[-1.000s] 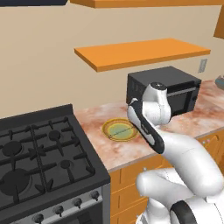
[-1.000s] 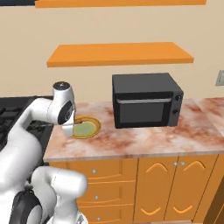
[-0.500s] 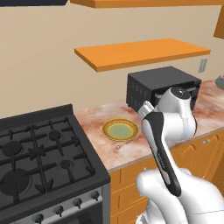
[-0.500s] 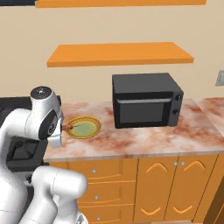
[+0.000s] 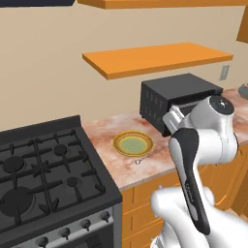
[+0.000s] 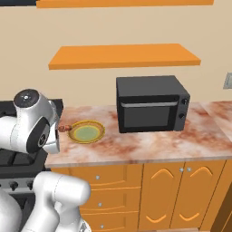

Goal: Place the cold items (potato and mango) from the fridge in one tupperware on the dining counter. Place the warm items (hot dog and kebab skewer) in the stove area in another tupperware.

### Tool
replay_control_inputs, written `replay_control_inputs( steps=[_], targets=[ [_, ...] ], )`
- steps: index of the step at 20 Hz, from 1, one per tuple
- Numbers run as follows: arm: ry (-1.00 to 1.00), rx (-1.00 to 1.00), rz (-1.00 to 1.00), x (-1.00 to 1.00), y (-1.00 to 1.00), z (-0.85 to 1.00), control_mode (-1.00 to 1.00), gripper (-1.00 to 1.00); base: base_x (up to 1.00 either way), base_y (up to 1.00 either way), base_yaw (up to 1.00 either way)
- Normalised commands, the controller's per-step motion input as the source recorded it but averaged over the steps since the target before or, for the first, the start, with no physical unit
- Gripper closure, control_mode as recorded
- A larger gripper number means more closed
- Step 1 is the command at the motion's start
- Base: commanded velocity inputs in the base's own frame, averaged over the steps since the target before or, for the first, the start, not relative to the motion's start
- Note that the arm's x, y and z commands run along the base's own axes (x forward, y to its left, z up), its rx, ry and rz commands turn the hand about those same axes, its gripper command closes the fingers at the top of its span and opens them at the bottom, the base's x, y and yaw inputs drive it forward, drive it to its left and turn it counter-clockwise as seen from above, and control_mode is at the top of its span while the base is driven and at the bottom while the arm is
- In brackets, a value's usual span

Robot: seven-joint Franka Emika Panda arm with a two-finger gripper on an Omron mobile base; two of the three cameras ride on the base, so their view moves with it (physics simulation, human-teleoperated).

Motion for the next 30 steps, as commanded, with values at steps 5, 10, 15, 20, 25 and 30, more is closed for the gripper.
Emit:
replay_control_inputs(
  steps=[5, 10, 15, 20, 25, 30],
  targets=[
    [0.0, 0.0, -0.03, -0.16, -0.01, 0.09, -1.0, 1.0, 0.0, 0.0, 0.0],
    [0.06, 0.01, -0.02, -0.34, 0.05, -0.05, -1.0, 1.0, 0.0, 0.0, 0.0],
    [-0.02, 0.01, -0.28, -0.72, 0.07, 0.0, -1.0, 1.0, 0.0, 0.0, 0.0],
    [0.0, 0.0, 0.0, 0.0, 0.0, 0.0, 1.0, 1.0, -0.37, 0.33, -0.44],
    [0.0, 0.0, 0.0, 0.0, 0.0, 0.0, 1.0, 1.0, -0.56, 0.07, -0.54],
    [0.0, 0.0, 0.0, 0.0, 0.0, 0.0, 1.0, 1.0, -0.79, 0.0, -0.59]
  ],
)
